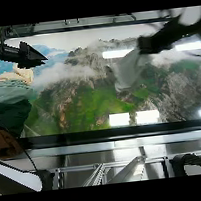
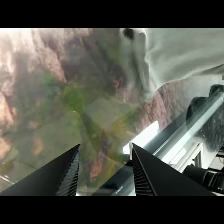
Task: Fold the shirts.
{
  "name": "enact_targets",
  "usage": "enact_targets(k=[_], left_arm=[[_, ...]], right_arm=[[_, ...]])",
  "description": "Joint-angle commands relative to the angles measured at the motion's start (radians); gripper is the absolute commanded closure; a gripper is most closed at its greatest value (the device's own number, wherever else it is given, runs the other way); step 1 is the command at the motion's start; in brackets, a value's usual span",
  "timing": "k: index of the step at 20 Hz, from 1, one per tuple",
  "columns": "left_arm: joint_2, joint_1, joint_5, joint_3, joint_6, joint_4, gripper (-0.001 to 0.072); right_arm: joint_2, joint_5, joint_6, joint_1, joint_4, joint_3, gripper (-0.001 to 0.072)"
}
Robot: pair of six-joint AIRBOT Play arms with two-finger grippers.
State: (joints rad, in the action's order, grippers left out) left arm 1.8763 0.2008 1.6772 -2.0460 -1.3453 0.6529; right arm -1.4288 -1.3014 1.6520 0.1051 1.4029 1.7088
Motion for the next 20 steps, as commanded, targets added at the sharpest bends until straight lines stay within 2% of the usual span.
enact_targets(k=[1, 5, 8, 12, 16, 20], left_arm=[[0.000, -0.038, -0.002, -0.001, 0.000, 0.000, 0.0374], [0.000, -0.099, -0.002, -0.001, 0.000, 0.000, 0.0374], [0.000, -0.134, -0.014, -0.001, 0.001, 0.000, 0.0374], [0.000, -0.163, -0.021, -0.001, 0.001, 0.002, 0.0374], [0.000, -0.180, -0.056, -0.001, 0.000, 0.001, 0.0375], [0.000, -0.180, -0.055, -0.001, 0.000, 0.002, 0.0374]], right_arm=[[0.149, -0.089, 0.043, -0.223, 0.167, 0.010, 0.0695], [0.129, -0.074, 0.024, -0.483, 0.076, 0.010, 0.0695], [0.048, 0.046, 0.003, -0.631, 0.026, 0.029, 0.0696], [-0.117, 0.038, -0.167, -0.758, -0.206, 0.174, 0.0696], [-0.109, 0.046, -0.250, -0.771, -0.079, 0.182, 0.0698], [-0.100, 0.056, -0.462, -0.778, -0.208, 0.182, 0.0697]])
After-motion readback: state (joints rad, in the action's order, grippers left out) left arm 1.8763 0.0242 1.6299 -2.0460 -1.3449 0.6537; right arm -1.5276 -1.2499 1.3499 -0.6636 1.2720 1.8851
